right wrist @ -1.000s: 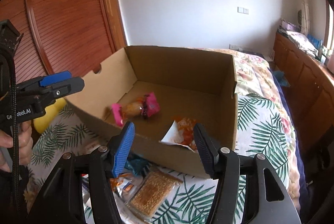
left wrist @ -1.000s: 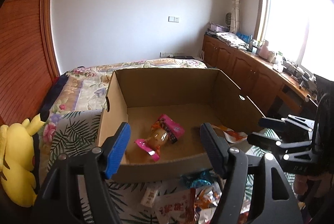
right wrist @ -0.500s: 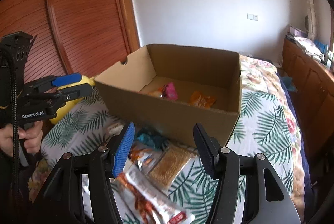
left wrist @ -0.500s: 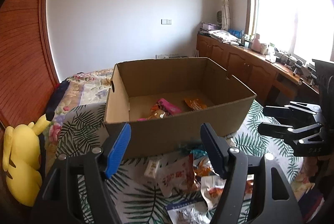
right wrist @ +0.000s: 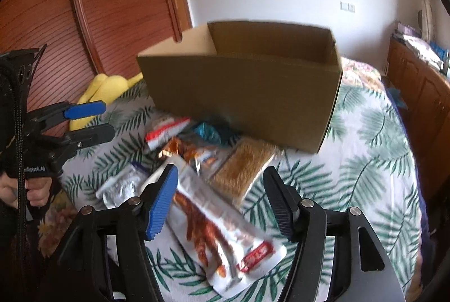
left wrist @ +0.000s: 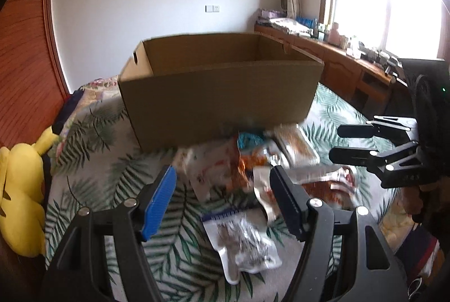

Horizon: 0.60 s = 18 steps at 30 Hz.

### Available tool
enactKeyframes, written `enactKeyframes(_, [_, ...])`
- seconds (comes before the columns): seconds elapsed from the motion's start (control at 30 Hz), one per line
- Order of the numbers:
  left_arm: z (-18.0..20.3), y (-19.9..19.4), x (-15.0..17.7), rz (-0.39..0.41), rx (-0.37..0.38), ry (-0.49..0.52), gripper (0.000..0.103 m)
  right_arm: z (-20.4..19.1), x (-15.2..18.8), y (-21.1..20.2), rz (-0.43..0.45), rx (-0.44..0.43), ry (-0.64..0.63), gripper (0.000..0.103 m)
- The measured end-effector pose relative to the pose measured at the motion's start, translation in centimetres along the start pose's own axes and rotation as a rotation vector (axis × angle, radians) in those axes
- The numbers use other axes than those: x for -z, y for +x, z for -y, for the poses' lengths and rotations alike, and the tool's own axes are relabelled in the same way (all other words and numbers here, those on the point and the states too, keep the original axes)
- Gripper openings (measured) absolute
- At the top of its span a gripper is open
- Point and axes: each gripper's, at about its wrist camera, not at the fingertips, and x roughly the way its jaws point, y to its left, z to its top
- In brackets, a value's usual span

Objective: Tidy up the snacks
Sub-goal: 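Withdraw both tools from the box back toward the remaining snacks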

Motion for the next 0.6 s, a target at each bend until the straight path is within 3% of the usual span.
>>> enactKeyframes(0.3, [1.1, 1.2, 3.5, -0.069, 0.014, -0.009, 0.070, 0.2, 2.9, 2.2, -0.049, -0.005, 0.017, 0.068])
enactKeyframes(0.6, [1.8, 2.4, 4.8, -0.122, 0.005, -0.004, 0.070, -0.6, 4.3, 3.2, -0.068, 0.018, -0.017, 0.071])
